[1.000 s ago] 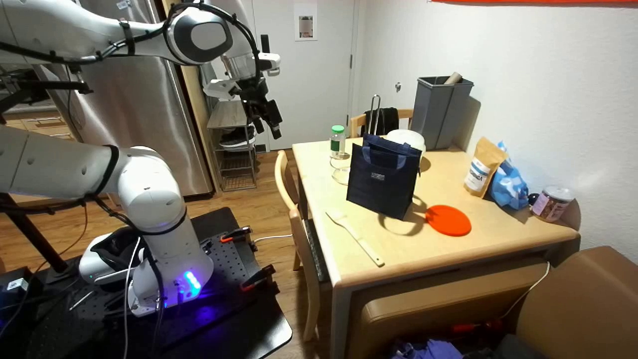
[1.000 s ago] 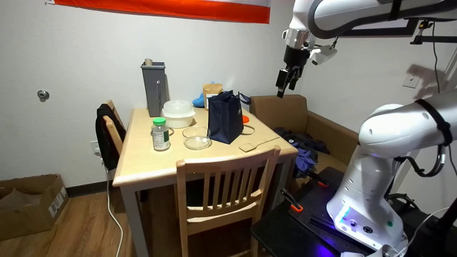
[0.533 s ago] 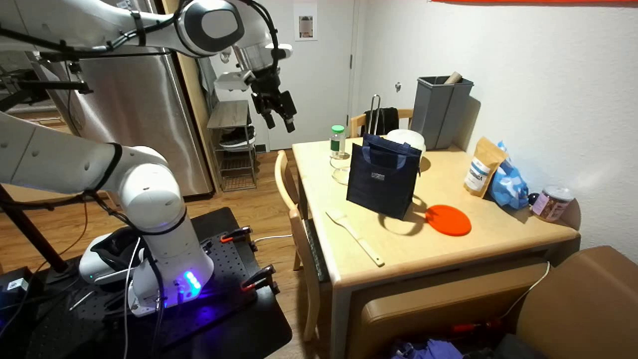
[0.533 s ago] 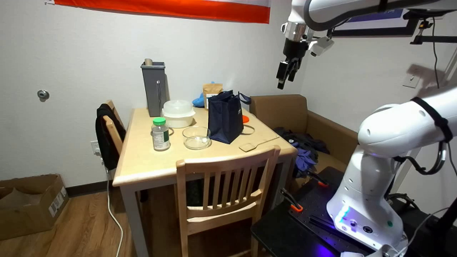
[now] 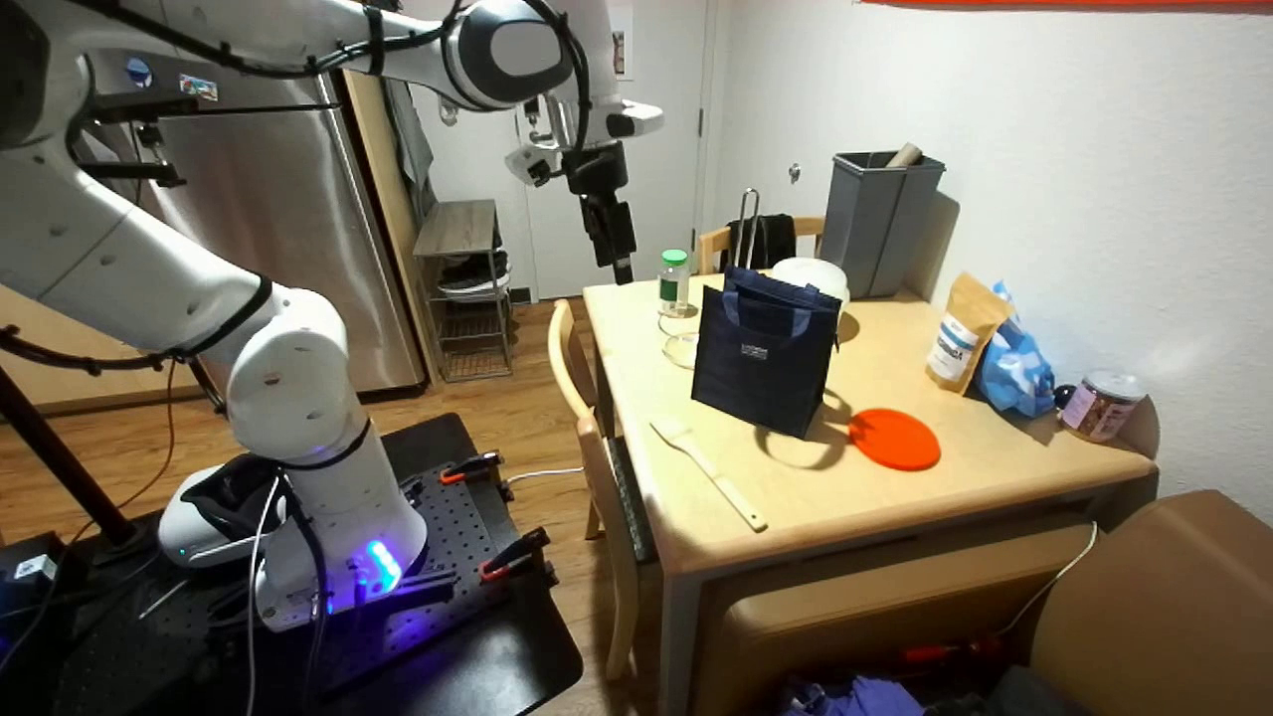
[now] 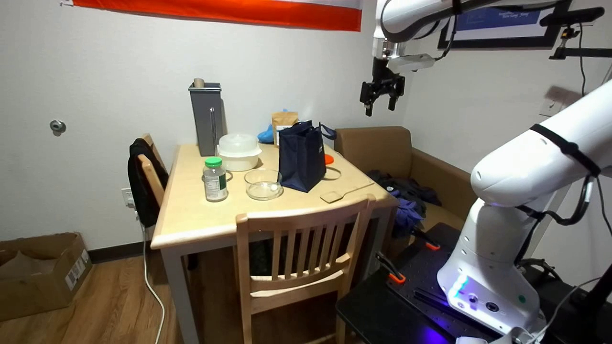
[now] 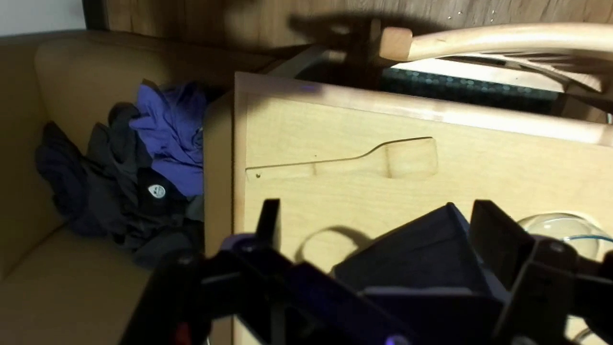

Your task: Put the wooden spatula in the black bag

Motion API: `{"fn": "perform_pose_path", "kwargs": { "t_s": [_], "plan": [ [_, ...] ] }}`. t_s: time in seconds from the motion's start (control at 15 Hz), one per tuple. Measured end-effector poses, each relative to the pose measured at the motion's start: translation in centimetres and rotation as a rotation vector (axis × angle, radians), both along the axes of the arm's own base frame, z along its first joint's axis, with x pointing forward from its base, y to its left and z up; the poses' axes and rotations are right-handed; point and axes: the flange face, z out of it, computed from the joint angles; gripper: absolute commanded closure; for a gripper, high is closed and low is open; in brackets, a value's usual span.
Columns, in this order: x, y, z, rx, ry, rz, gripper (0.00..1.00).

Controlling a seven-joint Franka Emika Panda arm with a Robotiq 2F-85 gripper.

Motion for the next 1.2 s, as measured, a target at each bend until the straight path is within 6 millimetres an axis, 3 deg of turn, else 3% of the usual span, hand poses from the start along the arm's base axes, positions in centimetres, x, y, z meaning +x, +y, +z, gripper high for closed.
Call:
{"fn": "perform_pose_path", "kwargs": {
  "t_s": [0.13,0.27,0.53,0.8,1.2],
  "plan": [
    [0.9,-1.9,-1.7,0.02,0.033,-0.104,0.0],
    [1.4,-2.7,-3.0,0.06,0.063,-0.095,0.0],
    [1.6,-2.7,-3.1,0.068,0.066,-0.09,0.0],
    [2.0,-3.5,-4.1,0.077,0.051,-0.291,0.0],
    [3.3,-5.5,-9.7,0.087,0.041,-0.622,0.0]
  ]
}}
